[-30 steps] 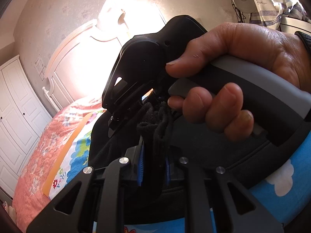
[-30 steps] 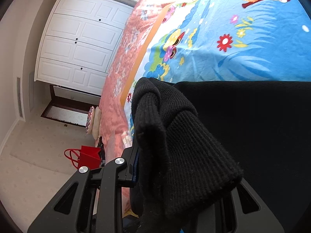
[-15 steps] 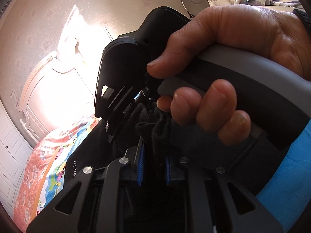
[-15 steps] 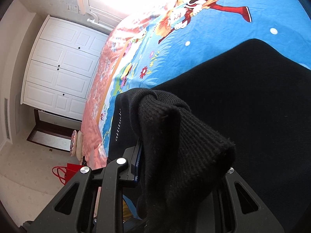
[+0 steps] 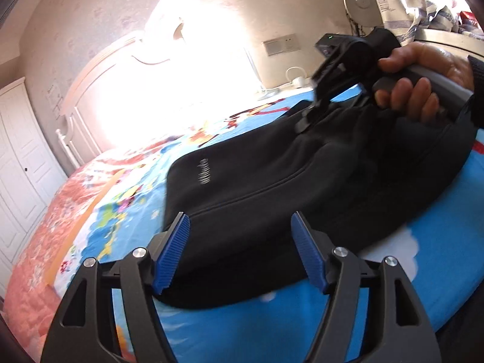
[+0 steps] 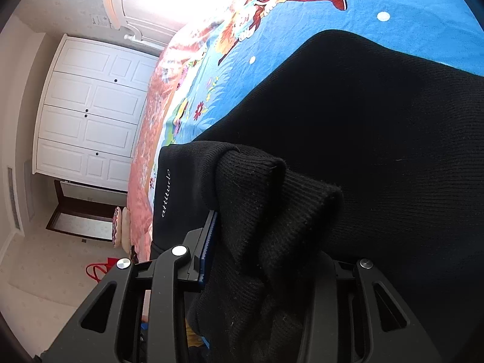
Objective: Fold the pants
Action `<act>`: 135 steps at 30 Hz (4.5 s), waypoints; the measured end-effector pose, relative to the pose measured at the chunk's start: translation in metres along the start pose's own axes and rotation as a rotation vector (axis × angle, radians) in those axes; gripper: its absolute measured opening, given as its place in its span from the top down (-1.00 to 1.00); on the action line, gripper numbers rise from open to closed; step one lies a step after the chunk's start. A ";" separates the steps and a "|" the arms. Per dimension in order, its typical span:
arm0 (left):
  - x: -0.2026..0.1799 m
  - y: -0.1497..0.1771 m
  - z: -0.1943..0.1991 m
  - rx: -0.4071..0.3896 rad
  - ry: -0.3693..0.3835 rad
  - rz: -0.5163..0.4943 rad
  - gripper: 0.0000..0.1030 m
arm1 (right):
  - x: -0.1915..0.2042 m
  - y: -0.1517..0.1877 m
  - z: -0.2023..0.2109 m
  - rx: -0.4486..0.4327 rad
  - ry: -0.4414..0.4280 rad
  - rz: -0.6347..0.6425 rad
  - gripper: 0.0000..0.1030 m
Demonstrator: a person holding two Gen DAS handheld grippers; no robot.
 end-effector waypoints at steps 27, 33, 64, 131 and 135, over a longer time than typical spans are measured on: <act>0.042 0.039 -0.029 0.124 -0.216 -0.313 -0.22 | 0.038 0.004 -0.021 -0.061 0.143 0.135 0.47; 0.078 0.064 -0.003 0.228 -0.112 -0.159 -0.38 | 0.023 0.025 0.009 -0.180 0.339 0.137 0.14; 0.151 0.024 -0.099 0.423 0.449 0.773 -0.27 | 0.081 0.051 -0.074 -0.211 0.721 0.415 -0.79; 0.193 -0.042 -0.157 0.303 0.541 0.913 0.54 | 0.062 -0.019 -0.054 -0.081 0.619 0.358 -0.50; 0.150 -0.075 -0.106 0.216 0.615 0.656 0.31 | 0.052 -0.032 -0.041 -0.063 0.493 0.253 -0.49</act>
Point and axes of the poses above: each gripper's, at about its wrist camera, not at the fingertips, and z roughly against the way its jaws point, x to its left, y to its underside, the point moved 1 cm from there along -z, roughly the way its jaws point, and after that the axes turned 3 degrees about x, right-handed, at the moved point
